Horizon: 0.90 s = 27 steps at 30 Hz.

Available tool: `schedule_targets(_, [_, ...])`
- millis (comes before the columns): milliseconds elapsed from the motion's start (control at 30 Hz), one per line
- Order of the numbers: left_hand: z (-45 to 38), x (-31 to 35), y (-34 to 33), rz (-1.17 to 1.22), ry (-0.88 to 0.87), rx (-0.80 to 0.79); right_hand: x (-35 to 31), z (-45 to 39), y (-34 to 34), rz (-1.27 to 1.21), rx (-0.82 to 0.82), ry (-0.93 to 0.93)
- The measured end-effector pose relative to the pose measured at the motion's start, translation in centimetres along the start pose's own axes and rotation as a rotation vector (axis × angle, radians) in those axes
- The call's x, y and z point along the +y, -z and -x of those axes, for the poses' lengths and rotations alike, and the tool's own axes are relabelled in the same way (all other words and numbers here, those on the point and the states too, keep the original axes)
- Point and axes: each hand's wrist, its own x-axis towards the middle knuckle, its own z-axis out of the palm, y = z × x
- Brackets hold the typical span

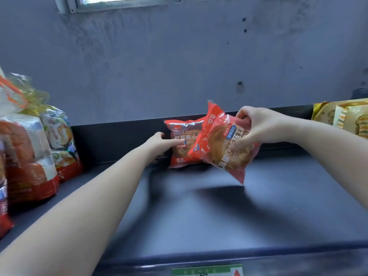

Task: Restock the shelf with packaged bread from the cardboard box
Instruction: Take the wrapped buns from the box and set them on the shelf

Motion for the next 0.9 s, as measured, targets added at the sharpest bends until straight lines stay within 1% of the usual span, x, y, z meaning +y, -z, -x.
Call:
schedule_targets(33, [0.2,0.1,0.5,0.023,-0.030,0.138,-0.5,-0.2,0.4,0.094,-0.003,0.041])
schedule_targets(67, [0.7,0.4,1.1,0.068,-0.117,0.262,-1.2,-0.4,0.7,0.175,-0.019,0.081])
schedule_targets(100, [1.3,0.8,1.6,0.101,-0.236,0.322,-1.9,-0.6,0.9,0.257,-0.042,0.111])
schedule_targets(133, [2.3,1.4,2.0,0.097,-0.350,0.294,-2.6,-0.7,1.1,0.355,-0.064,0.136])
schedule_targets(167, [3.4,2.1,2.2,0.048,-0.446,0.215,-3.2,-0.9,1.0,0.463,-0.081,0.157])
schedule_targets(200, [4.5,2.9,2.2,-0.045,-0.518,0.138,-3.8,-1.0,0.8,0.566,-0.087,0.184])
schedule_targets(233, [5.3,3.6,2.1,-0.176,-0.571,0.096,-4.3,-1.1,0.6,0.648,-0.081,0.223])
schedule_targets(267, [6.0,4.2,1.8,-0.326,-0.620,0.088,-4.6,-1.2,0.3,0.700,-0.065,0.270])
schedule_targets(333, [6.5,5.2,1.1,-0.629,-0.673,0.092,-4.8,-1.2,-0.4,0.741,-0.003,0.375])
schedule_targets(367, [6.6,5.5,0.7,-0.725,-0.670,0.086,-4.7,-1.1,-0.8,0.758,0.036,0.420])
schedule_targets(433, [6.4,5.6,0.0,-0.809,-0.656,0.097,-4.0,-0.7,-1.6,0.789,0.120,0.485])
schedule_targets(467, [6.2,5.4,-0.2,-0.801,-0.643,0.106,-3.5,-0.4,-1.9,0.756,0.159,0.483])
schedule_targets(500, [6.0,5.0,-0.4,-0.763,-0.621,0.116,-2.8,0.0,-2.3,0.660,0.188,0.437])
schedule_targets(533, [5.9,4.5,-0.5,-0.685,-0.599,0.130,-2.2,0.5,-2.6,0.517,0.216,0.360])
schedule_targets(600, [5.6,3.1,-0.4,-0.402,-0.557,0.153,-0.8,0.9,-3.1,0.175,0.235,0.123])
schedule_targets(633, [5.5,2.4,-0.3,-0.218,-0.537,0.174,-0.3,1.0,-3.2,0.001,0.211,-0.020])
schedule_targets(667, [5.5,1.8,-0.3,-0.034,-0.512,0.202,0.1,1.0,-3.4,-0.166,0.153,-0.156])
schedule_targets(700, [5.4,1.3,-0.4,0.133,-0.467,0.231,0.1,1.0,-3.6,-0.334,0.056,-0.250])
schedule_targets(733, [5.5,0.9,-0.6,0.272,-0.410,0.244,-0.1,1.2,-4.0,-0.496,-0.056,-0.295])
schedule_targets(767, [5.6,0.6,-1.0,0.368,-0.352,0.238,-0.4,1.2,-4.5,-0.629,-0.138,-0.297])
schedule_targets(800, [5.6,0.2,-1.3,0.402,-0.301,0.216,-0.9,1.2,-5.0,-0.700,-0.184,-0.264])
schedule_targets(867, [6.0,-0.4,-2.1,0.329,-0.221,0.128,-1.8,0.9,-6.2,-0.685,-0.203,-0.165])
schedule_targets(900, [6.2,-0.7,-2.2,0.272,-0.186,0.078,-2.3,0.7,-6.7,-0.627,-0.166,-0.129])
